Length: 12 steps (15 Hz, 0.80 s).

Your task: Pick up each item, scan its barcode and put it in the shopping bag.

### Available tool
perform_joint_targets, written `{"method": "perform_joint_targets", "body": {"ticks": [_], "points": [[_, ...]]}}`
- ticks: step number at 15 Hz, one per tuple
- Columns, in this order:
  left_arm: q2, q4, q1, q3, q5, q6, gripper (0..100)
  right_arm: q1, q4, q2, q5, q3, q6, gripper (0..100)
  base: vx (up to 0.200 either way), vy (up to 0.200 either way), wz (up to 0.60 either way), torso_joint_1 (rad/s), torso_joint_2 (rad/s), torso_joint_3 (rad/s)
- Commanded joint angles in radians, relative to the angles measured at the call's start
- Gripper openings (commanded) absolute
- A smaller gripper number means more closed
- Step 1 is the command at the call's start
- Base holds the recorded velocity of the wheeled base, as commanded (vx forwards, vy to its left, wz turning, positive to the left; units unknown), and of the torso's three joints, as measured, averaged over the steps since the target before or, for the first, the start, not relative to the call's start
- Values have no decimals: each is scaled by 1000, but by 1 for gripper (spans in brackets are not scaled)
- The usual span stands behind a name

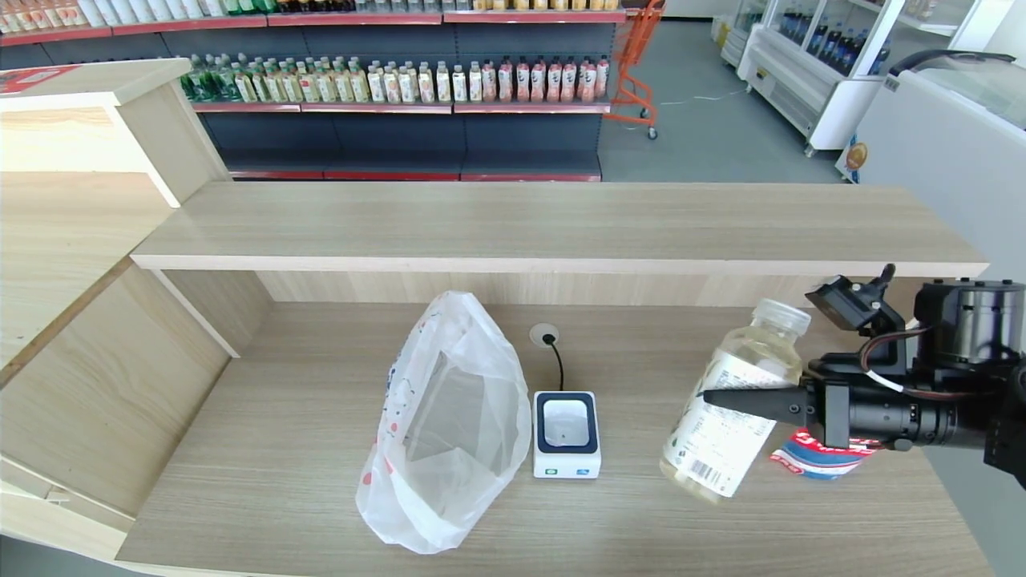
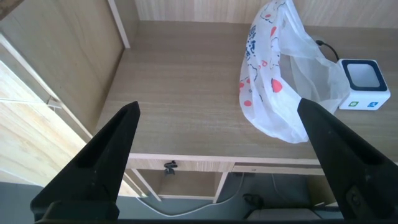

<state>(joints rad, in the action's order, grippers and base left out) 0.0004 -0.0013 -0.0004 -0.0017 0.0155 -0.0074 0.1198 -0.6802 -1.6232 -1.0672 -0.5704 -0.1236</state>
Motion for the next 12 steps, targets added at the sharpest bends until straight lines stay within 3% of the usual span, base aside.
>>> {"method": "perform_joint_targets", "body": {"ticks": [1, 10, 12], "points": [[0, 0, 0, 0, 0, 0, 100, 37, 31, 82, -39, 37, -1, 0, 0, 0, 0, 0, 0, 0], [0, 0, 0, 0, 0, 0, 100, 210, 159, 154, -45, 60, 4, 0, 0, 0, 0, 0, 0, 0], [0, 0, 0, 0, 0, 0, 100, 255, 156, 135, 16, 55, 7, 0, 0, 0, 0, 0, 0, 0]]}}
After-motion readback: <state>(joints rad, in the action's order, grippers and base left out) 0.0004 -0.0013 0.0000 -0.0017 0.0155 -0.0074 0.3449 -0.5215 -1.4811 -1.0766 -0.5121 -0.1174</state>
